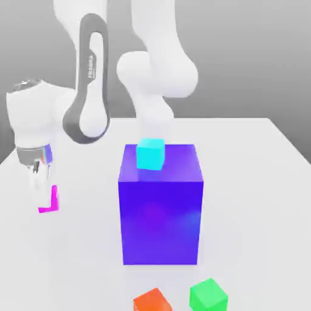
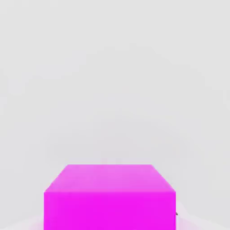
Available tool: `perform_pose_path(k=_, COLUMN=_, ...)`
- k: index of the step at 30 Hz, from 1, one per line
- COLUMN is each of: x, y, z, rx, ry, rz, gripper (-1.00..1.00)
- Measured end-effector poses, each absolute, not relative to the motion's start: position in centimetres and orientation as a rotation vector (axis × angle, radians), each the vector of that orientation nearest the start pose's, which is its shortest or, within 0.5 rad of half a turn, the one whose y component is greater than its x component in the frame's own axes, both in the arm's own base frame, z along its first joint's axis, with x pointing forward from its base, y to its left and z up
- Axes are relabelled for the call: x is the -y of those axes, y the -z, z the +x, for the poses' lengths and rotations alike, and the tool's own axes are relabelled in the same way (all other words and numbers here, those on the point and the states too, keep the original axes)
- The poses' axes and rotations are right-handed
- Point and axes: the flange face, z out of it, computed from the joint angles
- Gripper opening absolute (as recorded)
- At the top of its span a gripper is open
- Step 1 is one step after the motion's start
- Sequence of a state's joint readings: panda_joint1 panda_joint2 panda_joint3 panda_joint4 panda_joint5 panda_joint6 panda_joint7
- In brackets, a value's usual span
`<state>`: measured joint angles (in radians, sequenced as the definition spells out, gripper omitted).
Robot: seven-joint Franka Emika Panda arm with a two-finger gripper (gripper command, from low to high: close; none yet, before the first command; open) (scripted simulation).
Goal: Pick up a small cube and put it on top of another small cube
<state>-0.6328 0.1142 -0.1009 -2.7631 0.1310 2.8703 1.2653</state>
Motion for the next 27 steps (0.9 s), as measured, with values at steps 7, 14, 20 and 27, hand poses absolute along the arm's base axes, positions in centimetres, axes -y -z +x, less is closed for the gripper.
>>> perform_pose_path(k=7, x=20.6, y=-18.1, z=39.2, rx=-2.691, ry=-0.054, rz=-1.518, gripper=-1.0)
perform_pose_path(k=14, x=5.8, y=-20.7, z=48.6, rx=-2.495, ry=-0.071, rz=-1.815, gripper=-1.0)
perform_pose_path(k=20, x=-8.0, y=-23.7, z=49.3, rx=-2.167, ry=-0.011, rz=-2.262, gripper=-1.0)
perform_pose_path(k=27, x=-9.8, y=-18.5, z=49.1, rx=-2.119, ry=0.002, rz=-2.316, gripper=1.0)
